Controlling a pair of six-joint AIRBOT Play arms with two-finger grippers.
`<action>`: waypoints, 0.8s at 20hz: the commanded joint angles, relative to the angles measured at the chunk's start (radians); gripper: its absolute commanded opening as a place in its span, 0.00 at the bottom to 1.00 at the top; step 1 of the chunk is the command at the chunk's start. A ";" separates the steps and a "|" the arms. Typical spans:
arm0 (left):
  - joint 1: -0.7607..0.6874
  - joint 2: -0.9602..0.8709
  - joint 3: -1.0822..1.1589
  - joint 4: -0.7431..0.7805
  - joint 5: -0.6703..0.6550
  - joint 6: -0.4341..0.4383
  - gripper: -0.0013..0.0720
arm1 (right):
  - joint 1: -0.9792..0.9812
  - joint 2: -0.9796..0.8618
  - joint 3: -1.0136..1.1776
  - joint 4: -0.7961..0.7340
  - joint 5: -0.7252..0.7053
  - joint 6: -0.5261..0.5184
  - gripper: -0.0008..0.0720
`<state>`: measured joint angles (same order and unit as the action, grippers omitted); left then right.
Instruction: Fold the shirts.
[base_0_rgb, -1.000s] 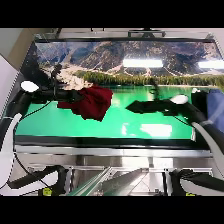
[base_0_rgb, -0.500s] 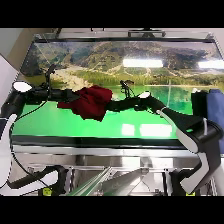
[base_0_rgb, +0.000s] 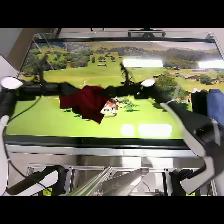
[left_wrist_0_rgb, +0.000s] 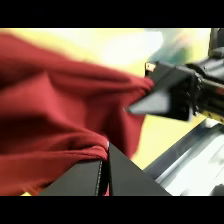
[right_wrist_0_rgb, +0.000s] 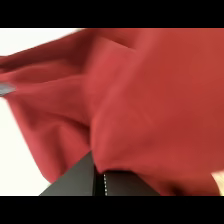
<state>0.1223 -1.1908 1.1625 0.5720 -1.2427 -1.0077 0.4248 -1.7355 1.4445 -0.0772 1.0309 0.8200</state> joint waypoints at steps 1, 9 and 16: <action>0.000 0.121 0.196 -0.214 -0.013 0.015 0.03 | -0.053 0.267 0.073 0.003 0.120 -0.011 0.03; -0.087 0.200 0.847 -0.277 0.092 -0.195 0.04 | -0.096 0.703 0.482 -0.499 0.090 0.344 0.03; -0.087 0.073 0.594 -0.265 -0.157 -0.294 0.04 | -0.094 0.613 0.391 -0.776 0.342 0.454 0.03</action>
<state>0.0376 -1.0756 1.8835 0.3023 -1.3090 -1.2667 0.3313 -1.0786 1.8782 -0.7010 1.2713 1.2163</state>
